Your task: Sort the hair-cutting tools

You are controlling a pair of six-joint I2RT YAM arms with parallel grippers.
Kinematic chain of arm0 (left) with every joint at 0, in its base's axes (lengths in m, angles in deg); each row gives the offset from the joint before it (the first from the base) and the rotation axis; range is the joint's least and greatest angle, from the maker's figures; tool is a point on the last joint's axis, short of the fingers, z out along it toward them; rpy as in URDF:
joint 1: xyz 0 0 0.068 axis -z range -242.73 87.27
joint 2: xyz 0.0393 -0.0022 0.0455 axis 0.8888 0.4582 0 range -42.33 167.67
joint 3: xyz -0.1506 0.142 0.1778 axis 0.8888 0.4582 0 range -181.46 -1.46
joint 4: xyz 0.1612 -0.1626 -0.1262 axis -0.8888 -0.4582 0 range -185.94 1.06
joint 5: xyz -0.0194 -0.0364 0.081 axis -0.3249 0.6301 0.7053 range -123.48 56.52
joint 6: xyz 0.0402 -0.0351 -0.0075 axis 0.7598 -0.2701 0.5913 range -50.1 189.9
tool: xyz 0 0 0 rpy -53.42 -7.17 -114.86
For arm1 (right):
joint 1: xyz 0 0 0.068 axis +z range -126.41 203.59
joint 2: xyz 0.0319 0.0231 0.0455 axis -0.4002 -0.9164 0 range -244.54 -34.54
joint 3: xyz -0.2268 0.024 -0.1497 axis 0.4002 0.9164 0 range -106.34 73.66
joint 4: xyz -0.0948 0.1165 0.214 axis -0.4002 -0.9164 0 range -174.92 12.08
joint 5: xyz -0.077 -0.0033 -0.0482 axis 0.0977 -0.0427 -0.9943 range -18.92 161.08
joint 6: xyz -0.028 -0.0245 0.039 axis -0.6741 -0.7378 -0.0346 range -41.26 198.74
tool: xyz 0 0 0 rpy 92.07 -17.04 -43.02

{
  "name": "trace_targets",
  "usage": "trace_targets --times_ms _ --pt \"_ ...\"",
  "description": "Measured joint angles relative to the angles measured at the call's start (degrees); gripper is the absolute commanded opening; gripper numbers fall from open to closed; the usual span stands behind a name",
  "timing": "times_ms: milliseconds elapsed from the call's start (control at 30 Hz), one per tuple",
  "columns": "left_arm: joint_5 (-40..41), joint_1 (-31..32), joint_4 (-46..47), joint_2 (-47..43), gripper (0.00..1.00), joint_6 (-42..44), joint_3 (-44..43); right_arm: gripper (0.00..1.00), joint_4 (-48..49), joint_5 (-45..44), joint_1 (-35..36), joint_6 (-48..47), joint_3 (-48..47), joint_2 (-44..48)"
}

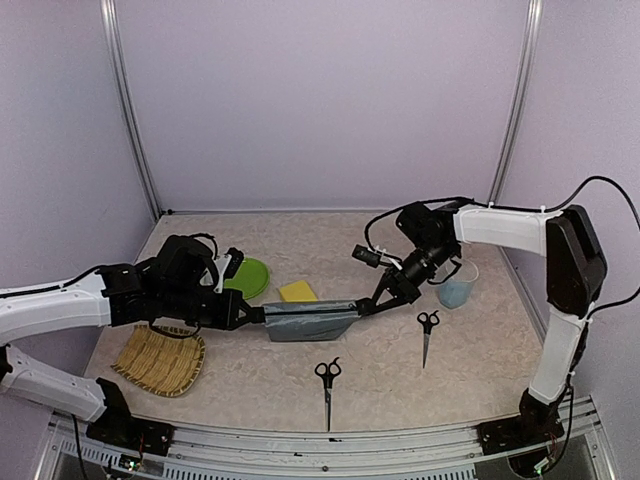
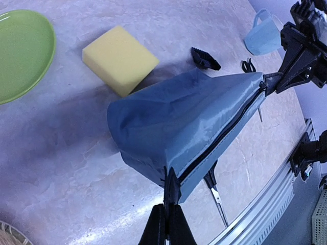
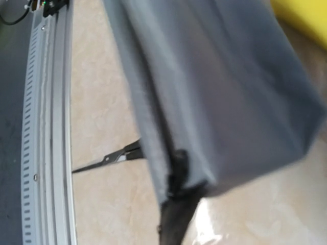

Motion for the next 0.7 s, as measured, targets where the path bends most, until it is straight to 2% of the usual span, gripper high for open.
trace_targets --times_ms 167,300,400,533,600,700 --pt "0.5 -1.7 -0.5 -3.5 0.00 -1.4 3.9 0.00 0.6 1.8 0.8 1.1 -4.4 -7.0" --pt "0.1 -2.4 -0.4 -2.5 0.00 -1.7 5.2 0.00 0.3 2.8 1.4 1.1 -6.7 -10.2" --pt "-0.2 -2.5 0.2 -1.2 0.00 -1.5 5.0 0.10 -0.2 2.9 1.6 1.1 -6.8 -10.3" --pt "-0.3 -2.6 0.1 0.8 0.32 -0.7 3.7 0.25 -0.7 2.0 1.6 0.9 -6.8 -10.1" --pt "-0.1 -2.6 -0.8 1.2 0.40 -0.2 2.6 0.30 -0.7 0.8 1.6 0.7 -6.4 -9.4" --pt "0.6 -2.6 -2.1 1.1 0.45 0.5 0.7 0.35 -0.6 -1.6 1.6 0.5 -5.2 -6.3"
